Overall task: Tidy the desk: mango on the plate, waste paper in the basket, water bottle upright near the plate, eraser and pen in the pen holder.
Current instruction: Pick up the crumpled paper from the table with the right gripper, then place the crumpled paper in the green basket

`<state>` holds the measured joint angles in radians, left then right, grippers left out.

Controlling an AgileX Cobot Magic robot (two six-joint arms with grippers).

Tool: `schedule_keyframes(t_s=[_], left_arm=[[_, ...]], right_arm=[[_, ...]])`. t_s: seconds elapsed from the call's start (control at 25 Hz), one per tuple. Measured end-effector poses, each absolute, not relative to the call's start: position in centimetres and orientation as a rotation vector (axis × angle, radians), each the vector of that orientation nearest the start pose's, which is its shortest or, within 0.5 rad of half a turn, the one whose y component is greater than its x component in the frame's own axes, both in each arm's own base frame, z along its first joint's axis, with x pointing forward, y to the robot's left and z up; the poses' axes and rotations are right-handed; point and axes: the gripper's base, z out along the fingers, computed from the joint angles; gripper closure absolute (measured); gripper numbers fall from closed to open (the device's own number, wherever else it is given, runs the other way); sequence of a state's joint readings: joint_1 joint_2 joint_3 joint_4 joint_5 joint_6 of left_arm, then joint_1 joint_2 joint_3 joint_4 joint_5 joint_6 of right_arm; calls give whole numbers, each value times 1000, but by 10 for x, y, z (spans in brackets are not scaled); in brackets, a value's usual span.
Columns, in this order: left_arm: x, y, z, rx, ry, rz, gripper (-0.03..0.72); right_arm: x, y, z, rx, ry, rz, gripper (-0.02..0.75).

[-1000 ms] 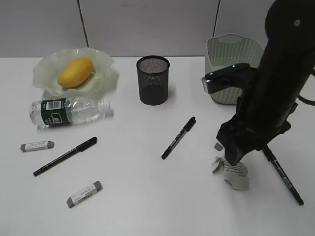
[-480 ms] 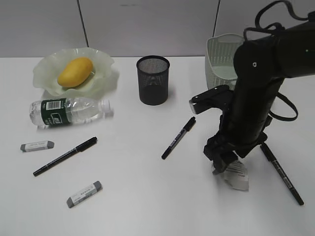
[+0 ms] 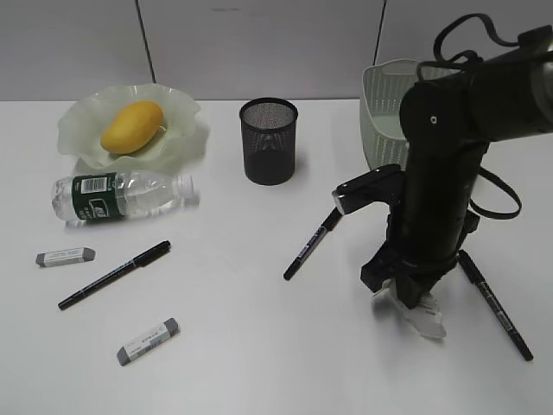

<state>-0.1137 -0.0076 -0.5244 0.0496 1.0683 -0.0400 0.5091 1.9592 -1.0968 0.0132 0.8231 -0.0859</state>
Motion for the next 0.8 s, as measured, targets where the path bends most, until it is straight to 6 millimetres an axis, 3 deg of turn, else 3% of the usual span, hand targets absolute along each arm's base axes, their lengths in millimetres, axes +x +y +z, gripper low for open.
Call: schedule_keyframes(t_s=[0.04, 0.2, 0.4, 0.56, 0.68, 0.8], left_arm=[[-9, 5, 283, 70, 2018, -39, 234], [-9, 5, 283, 70, 2018, -39, 234], [-9, 5, 283, 70, 2018, -39, 234], [-9, 5, 283, 70, 2018, -39, 234], [-9, 5, 283, 70, 2018, -39, 234], [-9, 5, 283, 70, 2018, -39, 234]], right_arm=[[292, 164, 121, -920, 3049, 1, 685], [297, 170, 141, -909, 3111, 26, 688], [312, 191, 204, -793, 3031, 271, 688], [335, 200, 251, -686, 2878, 347, 688], [358, 189, 277, -548, 2795, 362, 688], [388, 165, 292, -386, 2709, 342, 689]])
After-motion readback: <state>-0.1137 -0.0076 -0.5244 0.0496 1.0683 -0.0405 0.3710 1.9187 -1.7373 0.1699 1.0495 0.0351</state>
